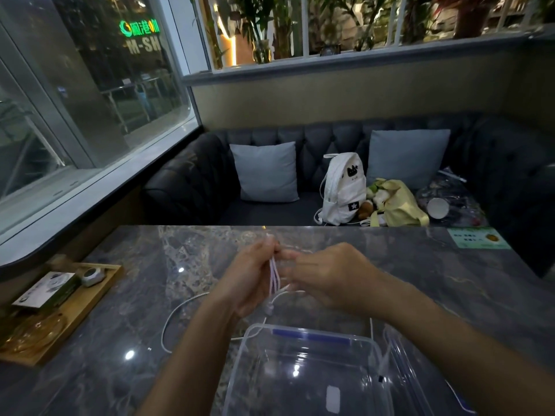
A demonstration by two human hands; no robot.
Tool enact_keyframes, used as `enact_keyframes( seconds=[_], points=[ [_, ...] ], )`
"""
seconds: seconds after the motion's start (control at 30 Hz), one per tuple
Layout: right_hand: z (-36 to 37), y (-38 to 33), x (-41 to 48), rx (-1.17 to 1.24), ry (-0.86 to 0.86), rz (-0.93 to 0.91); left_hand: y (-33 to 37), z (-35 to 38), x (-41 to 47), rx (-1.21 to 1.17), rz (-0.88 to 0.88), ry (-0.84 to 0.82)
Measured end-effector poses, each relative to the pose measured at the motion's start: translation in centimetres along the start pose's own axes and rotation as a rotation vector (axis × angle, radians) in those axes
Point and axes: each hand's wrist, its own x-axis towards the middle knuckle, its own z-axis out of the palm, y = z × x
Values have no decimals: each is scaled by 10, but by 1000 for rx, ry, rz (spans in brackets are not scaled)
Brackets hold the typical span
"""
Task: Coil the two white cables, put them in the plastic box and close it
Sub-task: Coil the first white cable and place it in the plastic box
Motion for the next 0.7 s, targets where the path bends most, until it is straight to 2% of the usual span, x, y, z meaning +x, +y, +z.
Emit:
enact_keyframes(
  seconds=[0.17, 0.23, 0.3, 0.47, 0.6, 0.7],
  points=[
    [-2, 11, 3, 50, 61, 127, -8, 14, -3, 345, -72, -89],
    [0, 19, 1, 123, 74, 261, -9, 11, -3, 402, -128, -97],
    [1, 26, 0, 271, 73, 405, -9, 5, -4, 368, -194, -134],
    [6, 30, 0, 655, -32, 467, -5, -4, -4, 84, -250, -280],
    [14, 25, -8, 991, -80, 609, -7, -6, -3, 55, -179, -171],
    [20, 22, -15, 1042, -142, 673, -9, -5, -2, 76, -177, -96]
  ],
)
